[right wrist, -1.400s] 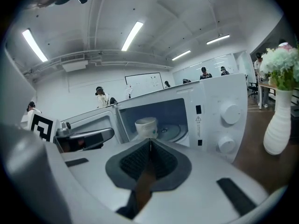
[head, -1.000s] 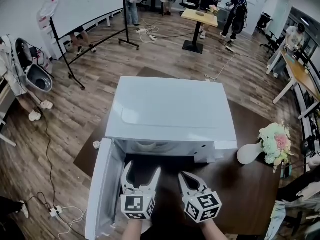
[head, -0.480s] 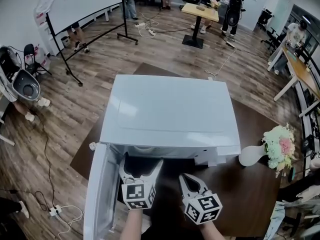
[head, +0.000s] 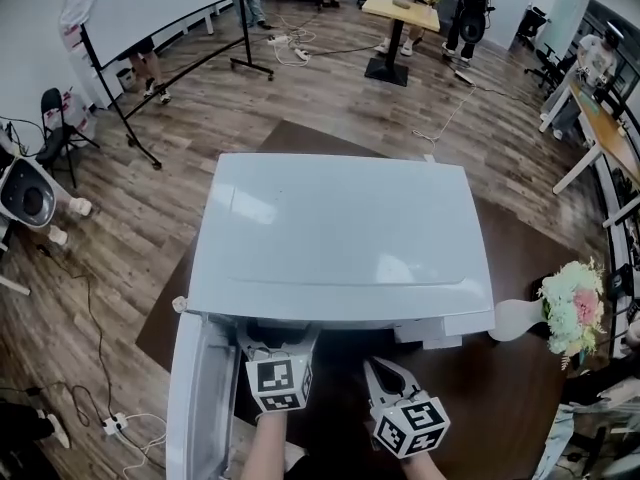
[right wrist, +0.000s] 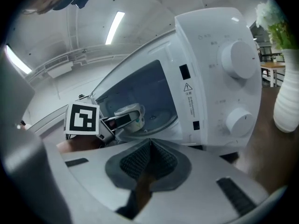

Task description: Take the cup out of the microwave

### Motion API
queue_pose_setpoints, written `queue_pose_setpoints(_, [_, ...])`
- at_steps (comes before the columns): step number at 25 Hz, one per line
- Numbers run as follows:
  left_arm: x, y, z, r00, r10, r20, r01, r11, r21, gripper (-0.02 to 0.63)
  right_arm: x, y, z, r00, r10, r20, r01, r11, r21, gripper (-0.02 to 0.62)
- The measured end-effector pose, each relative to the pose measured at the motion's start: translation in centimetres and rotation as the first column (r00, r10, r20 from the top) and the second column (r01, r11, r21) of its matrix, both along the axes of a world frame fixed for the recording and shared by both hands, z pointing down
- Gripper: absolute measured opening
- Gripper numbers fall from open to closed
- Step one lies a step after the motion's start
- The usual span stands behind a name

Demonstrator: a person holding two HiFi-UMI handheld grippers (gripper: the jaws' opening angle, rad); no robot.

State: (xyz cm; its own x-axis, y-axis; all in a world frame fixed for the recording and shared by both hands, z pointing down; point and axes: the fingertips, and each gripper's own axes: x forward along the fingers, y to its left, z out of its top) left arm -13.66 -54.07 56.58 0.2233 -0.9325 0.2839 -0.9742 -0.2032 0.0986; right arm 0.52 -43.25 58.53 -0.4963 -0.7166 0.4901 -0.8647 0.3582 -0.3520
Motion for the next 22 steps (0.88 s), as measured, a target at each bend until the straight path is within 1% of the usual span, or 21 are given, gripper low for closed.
queue_pose_setpoints(6, [0.6, -2.1, 0.9, 0.999, 0.024, 0.029, -0.024, 1.000, -0.002, 0.515, 0.6, -1.1, 1.5, 1.000, 0.009, 0.008, -0.009, 0.999, -0.034, -0.005])
queue_pose_setpoints(12, [0.5, -3.2, 1.1, 0.998, 0.018, 0.057, -0.018, 1.000, -0.007, 0.513, 1.0, -1.7, 2.3, 1.000, 0.015, 0.014, -0.015, 0.999, -0.050, -0.005])
queue_pose_setpoints(22, [0.5, -3.3, 1.1, 0.998, -0.011, 0.056, 0.010, 1.000, 0.027, 0.512, 1.6, -1.5, 2.4, 1.000, 0.015, 0.006, -0.014, 0.999, -0.047, -0.005])
